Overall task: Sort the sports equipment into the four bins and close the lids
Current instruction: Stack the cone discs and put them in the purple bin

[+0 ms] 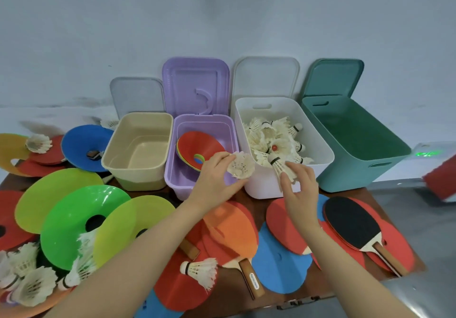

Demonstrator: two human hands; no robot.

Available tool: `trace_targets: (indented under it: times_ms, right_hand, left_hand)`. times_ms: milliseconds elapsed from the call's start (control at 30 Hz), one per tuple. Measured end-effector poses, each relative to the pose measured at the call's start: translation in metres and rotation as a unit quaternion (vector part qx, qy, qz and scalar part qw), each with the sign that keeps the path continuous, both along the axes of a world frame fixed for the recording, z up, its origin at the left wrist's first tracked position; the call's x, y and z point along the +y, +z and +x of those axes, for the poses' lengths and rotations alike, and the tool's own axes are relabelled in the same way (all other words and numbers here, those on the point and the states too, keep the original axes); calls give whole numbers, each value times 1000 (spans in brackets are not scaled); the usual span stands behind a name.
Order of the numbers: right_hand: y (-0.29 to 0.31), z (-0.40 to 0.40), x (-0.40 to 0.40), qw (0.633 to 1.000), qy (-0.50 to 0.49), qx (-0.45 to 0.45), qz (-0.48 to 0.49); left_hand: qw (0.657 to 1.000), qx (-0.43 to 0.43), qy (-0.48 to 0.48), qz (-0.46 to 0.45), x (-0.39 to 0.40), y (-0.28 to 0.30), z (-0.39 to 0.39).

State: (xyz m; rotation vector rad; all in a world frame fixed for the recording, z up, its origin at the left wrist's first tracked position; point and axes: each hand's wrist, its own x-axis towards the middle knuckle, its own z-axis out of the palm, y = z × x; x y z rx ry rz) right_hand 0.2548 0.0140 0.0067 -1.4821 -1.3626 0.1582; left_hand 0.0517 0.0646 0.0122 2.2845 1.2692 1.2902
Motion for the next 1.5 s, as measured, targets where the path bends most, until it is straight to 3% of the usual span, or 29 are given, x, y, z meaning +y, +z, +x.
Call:
trace_targets:
  times_ms: [100,200,433,500,633,733,833,1000,1200,1367,1500]
  right_hand:
    - [10,12,21,999,-35,16,-9]
    - [12,28,44,998,-43,-28,-42]
    - [16,63,91,995,6,-78,-61]
    - [11,75,100,985,11,-126,-117]
    - [7,92,106,964,37,-194,-176]
    - [10,103,111,941,25,-256,-221]
    - [13,115,110,945,55,-265,-183]
    - [1,137,92,939,64,-291,-171]
    - [-4,141,84,934,84,-288,-194]
    - [-6,130,64,968,102,-220,-65]
    - [-17,113,48,970,167,-172,-26]
  left_hand:
    - [1000,-6,-2,1,20,14,17]
    - [1000,-16,-10,-8,40,26,40]
    - [999,-40,-12,-26,74,36,82]
    - [999,-6,-25,-35,83,32,90]
    - [982,167,-36,-85,88,21,104]
    - [971,207,-41,-108,83,19,117]
    - [959,242,-31,-145,73,13,125]
    - [938,327,44,-103,53,1,131]
    - [952,262,119,-105,27,0,130]
    - [944,229,197,-134,1,-7,111]
    - [923,227,245,-188,-24,-21,87]
